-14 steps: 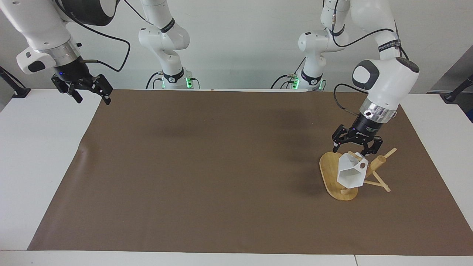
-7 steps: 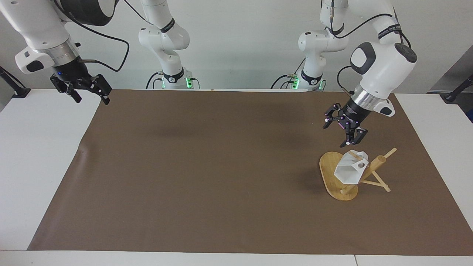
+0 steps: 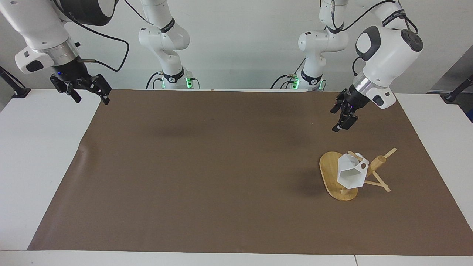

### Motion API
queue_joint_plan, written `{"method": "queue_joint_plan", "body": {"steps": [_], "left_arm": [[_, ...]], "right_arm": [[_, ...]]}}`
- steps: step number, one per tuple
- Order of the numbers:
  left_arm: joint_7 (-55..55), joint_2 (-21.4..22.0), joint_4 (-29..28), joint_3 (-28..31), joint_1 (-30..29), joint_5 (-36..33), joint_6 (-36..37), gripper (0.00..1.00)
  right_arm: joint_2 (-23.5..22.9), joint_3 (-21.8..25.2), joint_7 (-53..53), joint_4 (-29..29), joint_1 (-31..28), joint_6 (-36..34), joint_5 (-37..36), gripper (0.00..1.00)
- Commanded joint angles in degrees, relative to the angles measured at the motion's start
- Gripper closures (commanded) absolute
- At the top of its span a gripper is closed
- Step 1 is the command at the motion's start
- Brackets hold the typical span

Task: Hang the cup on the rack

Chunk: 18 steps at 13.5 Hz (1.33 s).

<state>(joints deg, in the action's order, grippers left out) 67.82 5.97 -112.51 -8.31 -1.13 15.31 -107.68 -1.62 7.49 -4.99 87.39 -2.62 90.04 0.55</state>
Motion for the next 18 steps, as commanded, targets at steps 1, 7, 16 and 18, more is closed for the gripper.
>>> {"method": "queue_joint_plan", "body": {"steps": [1, 7, 16, 18], "left_arm": [[-16.3, -0.3, 2.6, 0.2, -0.1, -3.8, 3.1, 0.0], [-54.5, -1.5, 7.2, 0.4, -1.9, -10.3, 8.6, 0.0], [-70.5, -6.3, 25.1, 0.5, -4.1, -15.0, 22.4, 0.0], [-70.4, -6.1, 25.3, 0.6, -4.1, -15.0, 23.0, 0.0]], "right_arm": [[1.5, 0.0, 0.5, 1.8, -0.3, 0.7, -0.3, 0.0], [1.4, 0.0, 0.2, 1.8, -0.3, 0.7, -0.3, 0.0], [1.5, 0.0, -1.2, 1.8, -0.3, 0.3, -0.3, 0.0], [1.5, -0.1, -1.2, 1.8, -0.3, 0.3, -0.3, 0.0]]}}
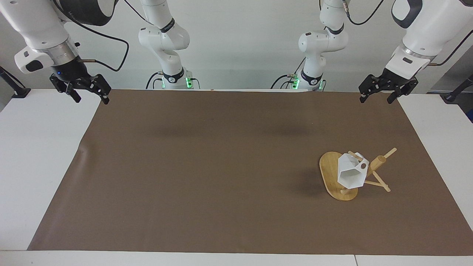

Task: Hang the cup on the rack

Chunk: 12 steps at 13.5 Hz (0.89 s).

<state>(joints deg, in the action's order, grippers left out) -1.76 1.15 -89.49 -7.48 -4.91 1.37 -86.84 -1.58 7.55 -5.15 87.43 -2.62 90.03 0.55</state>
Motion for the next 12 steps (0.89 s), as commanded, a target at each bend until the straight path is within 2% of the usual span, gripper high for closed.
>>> {"method": "queue_joint_plan", "body": {"steps": [1, 10, 11, 12], "left_arm": [[-0.7, -1.2, 2.5, -0.3, -0.4, -0.9, 2.5, 0.0], [-0.9, 0.9, 2.0, 0.2, 0.7, -1.3, 4.7, 0.0], [-1.0, 1.0, 2.0, 2.2, 2.4, -1.3, 4.7, 0.0], [-1.1, 1.5, 2.0, 6.5, 6.8, -1.3, 4.8, 0.0]], "right_arm": [[1.5, -0.2, -1.1, 1.8, -0.3, 0.2, -0.3, 0.0], [1.5, -0.3, -1.0, 1.8, 0.1, 0.2, -0.3, 0.0], [1.5, -0.3, -0.8, 1.8, 0.2, 0.2, -0.3, 0.0], [1.5, -0.3, -0.8, 1.8, 0.3, 0.2, -0.3, 0.0]]}}
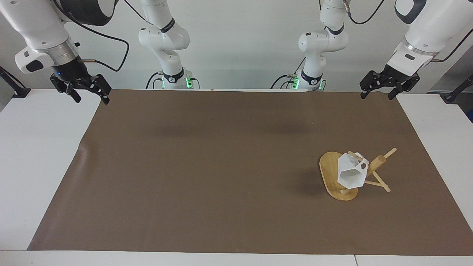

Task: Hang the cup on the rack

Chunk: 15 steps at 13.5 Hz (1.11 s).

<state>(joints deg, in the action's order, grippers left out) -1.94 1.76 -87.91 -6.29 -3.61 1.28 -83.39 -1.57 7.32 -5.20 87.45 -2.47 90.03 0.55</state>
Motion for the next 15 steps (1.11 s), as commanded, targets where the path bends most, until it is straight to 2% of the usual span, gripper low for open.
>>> {"method": "queue_joint_plan", "body": {"steps": [1, 4, 15], "left_arm": [[-1.7, 0.8, 0.5, 7.6, 6.9, -1.2, 1.8, 0.0], [-2.2, 0.5, 0.7, 5.8, 4.8, -1.2, 2.0, 0.0], [-1.8, 0.3, 0.5, 5.4, 4.8, -1.3, 1.7, 0.0]], "right_arm": [[1.5, -0.2, -0.6, 1.8, 0.3, 0.2, -0.3, 0.0], [1.5, -0.3, -0.4, 1.8, 0.4, 0.2, -0.3, 0.0], [1.5, -0.5, -0.4, 1.8, 0.4, 0.6, -0.3, 0.0]]}}
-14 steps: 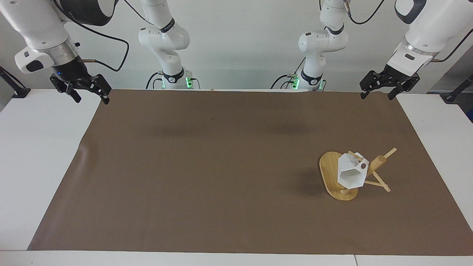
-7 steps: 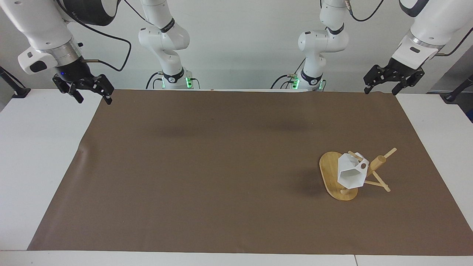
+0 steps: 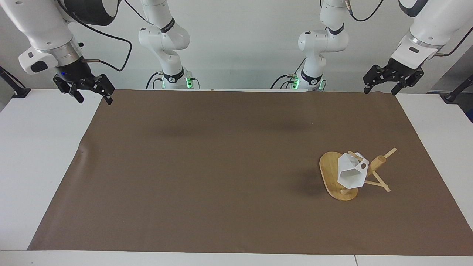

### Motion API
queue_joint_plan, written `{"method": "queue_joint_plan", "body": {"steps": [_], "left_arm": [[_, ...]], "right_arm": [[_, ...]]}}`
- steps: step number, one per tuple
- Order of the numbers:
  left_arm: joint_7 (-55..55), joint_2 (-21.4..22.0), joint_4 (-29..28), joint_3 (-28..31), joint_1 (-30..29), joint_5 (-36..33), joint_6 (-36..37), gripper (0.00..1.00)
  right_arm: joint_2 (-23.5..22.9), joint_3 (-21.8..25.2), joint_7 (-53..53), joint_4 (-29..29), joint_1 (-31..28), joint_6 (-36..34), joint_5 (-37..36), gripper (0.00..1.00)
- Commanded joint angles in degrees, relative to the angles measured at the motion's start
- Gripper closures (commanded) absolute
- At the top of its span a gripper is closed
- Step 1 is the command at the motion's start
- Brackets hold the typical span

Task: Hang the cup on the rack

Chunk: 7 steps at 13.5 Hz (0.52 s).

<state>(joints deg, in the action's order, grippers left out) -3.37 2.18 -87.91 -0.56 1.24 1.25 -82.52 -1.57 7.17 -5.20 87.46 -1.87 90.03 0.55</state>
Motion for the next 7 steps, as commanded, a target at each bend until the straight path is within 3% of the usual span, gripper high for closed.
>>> {"method": "queue_joint_plan", "body": {"steps": [1, 7], "left_arm": [[-0.4, -0.2, 0.4, -0.2, 0.0, -1.2, 0.8, 0.0], [0.1, -0.1, 0.1, -0.2, 0.0, -1.3, 0.4, 0.0]], "right_arm": [[1.5, -0.3, -0.4, 1.8, -0.1, 0.6, -0.3, 0.0], [1.5, -0.3, -0.3, 1.7, -0.2, 0.7, -0.2, 0.0]]}}
